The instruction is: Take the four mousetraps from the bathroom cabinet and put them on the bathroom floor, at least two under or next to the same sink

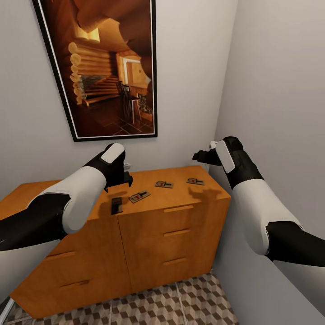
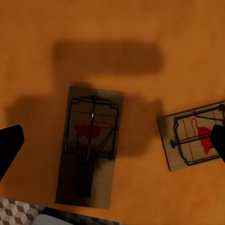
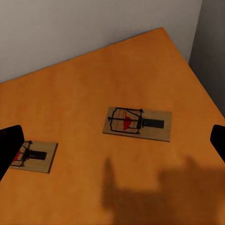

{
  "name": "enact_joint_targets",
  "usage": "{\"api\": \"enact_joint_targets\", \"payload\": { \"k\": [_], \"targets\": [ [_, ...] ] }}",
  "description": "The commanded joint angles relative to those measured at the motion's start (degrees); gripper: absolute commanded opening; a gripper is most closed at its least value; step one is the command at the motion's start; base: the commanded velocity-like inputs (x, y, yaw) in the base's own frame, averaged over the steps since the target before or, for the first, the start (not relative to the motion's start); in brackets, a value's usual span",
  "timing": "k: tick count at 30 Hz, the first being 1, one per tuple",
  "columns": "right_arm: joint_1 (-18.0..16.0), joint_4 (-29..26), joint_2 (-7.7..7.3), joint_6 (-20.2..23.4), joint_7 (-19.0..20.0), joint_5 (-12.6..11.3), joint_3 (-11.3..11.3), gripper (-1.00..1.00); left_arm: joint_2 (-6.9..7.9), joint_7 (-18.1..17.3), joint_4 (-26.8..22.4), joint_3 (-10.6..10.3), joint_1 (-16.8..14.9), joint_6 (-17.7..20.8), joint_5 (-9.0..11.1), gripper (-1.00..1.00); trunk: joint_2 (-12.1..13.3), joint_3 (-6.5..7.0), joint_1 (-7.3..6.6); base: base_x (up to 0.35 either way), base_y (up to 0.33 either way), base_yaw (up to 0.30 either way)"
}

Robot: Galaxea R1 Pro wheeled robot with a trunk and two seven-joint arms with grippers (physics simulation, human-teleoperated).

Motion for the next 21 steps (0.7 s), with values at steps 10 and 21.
{"api": "enact_joint_targets", "payload": {
  "k": [10, 21],
  "targets": [
    [0.0, 0.0, 0.08, 0.1, -0.5, -0.6, 0.0, 1.0, 0.33, 0.5, -0.1, 0.0, 0.0, 0.3, 0.4, 1.0, 0.0, -0.06, 0.0, 0.0, 0.0, 0.0],
    [0.0, 0.0, 0.1, 0.1, -0.5, -0.6, 0.1, 1.0, 1.49, 0.7, -0.1, -0.1, 0.0, 0.3, 0.3, 1.0, -0.8, -0.42, 0.44, 0.0, 0.0, 0.0]
  ]
}}
